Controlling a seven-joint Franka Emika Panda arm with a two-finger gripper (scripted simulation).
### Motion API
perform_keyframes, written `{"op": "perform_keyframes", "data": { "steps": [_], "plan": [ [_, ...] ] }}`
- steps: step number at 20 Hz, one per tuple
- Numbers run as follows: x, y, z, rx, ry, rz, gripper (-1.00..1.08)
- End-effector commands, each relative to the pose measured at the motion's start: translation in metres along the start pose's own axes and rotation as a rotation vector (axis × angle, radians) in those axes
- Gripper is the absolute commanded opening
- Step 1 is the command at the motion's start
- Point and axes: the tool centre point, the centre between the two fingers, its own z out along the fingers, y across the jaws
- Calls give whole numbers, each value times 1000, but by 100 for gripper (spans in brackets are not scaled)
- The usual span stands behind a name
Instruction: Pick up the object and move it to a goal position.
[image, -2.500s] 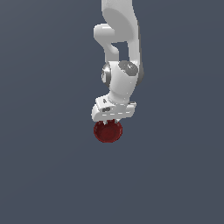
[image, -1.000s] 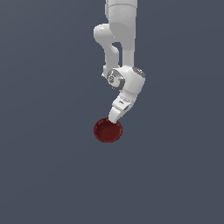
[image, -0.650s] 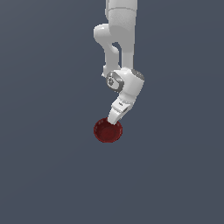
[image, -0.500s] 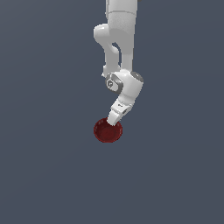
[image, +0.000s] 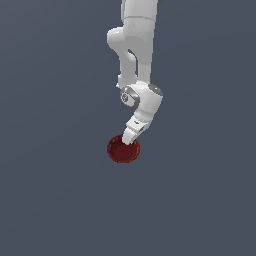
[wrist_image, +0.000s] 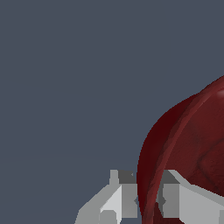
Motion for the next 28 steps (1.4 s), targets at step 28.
{"op": "perform_keyframes", "data": {
  "steps": [28],
  "plan": [
    [28, 34, -116, 6, 2, -3, -100]
  ]
}}
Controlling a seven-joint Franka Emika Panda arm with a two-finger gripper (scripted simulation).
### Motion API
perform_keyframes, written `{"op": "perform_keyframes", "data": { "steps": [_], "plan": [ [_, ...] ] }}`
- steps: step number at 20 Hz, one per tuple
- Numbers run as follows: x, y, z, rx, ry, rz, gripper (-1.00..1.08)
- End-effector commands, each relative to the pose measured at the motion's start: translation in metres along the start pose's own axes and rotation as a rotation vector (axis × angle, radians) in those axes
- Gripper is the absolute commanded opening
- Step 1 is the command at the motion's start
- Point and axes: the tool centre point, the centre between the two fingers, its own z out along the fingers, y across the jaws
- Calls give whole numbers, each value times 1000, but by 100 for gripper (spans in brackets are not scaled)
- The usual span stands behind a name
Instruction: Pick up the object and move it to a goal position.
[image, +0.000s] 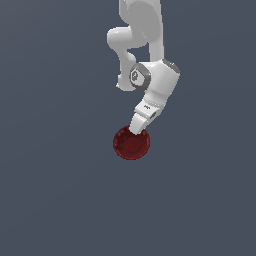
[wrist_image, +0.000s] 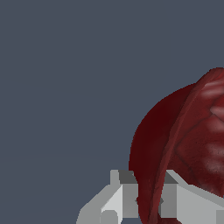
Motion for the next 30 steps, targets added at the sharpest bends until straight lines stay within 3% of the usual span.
{"op": "perform_keyframes", "data": {
  "steps": [1, 16, 23, 30],
  "plan": [
    [7, 8, -28, 1, 3, 0, -100],
    [44, 54, -174, 1, 5, 0, -100],
    [55, 67, -210, -3, 4, 2, -100],
    [59, 73, -223, -5, 2, 3, -100]
  ]
}}
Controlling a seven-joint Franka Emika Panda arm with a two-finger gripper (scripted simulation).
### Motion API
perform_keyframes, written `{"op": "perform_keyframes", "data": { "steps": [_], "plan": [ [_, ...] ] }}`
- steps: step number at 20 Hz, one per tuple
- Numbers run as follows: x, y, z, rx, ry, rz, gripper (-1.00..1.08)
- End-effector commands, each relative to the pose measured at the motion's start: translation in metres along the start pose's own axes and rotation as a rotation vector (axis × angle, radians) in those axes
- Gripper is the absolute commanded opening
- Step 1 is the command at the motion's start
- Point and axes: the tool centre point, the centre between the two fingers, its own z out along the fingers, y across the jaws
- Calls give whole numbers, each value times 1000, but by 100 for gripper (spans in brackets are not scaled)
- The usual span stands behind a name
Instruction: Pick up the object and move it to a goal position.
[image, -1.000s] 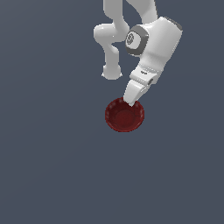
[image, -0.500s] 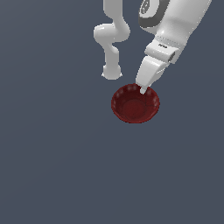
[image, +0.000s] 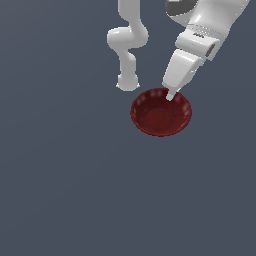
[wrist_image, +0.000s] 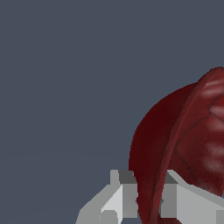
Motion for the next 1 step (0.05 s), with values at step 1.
{"op": "perform_keyframes", "data": {
  "steps": [1],
  "plan": [
    [1, 2, -3, -2, 1, 1, -100]
  ]
}}
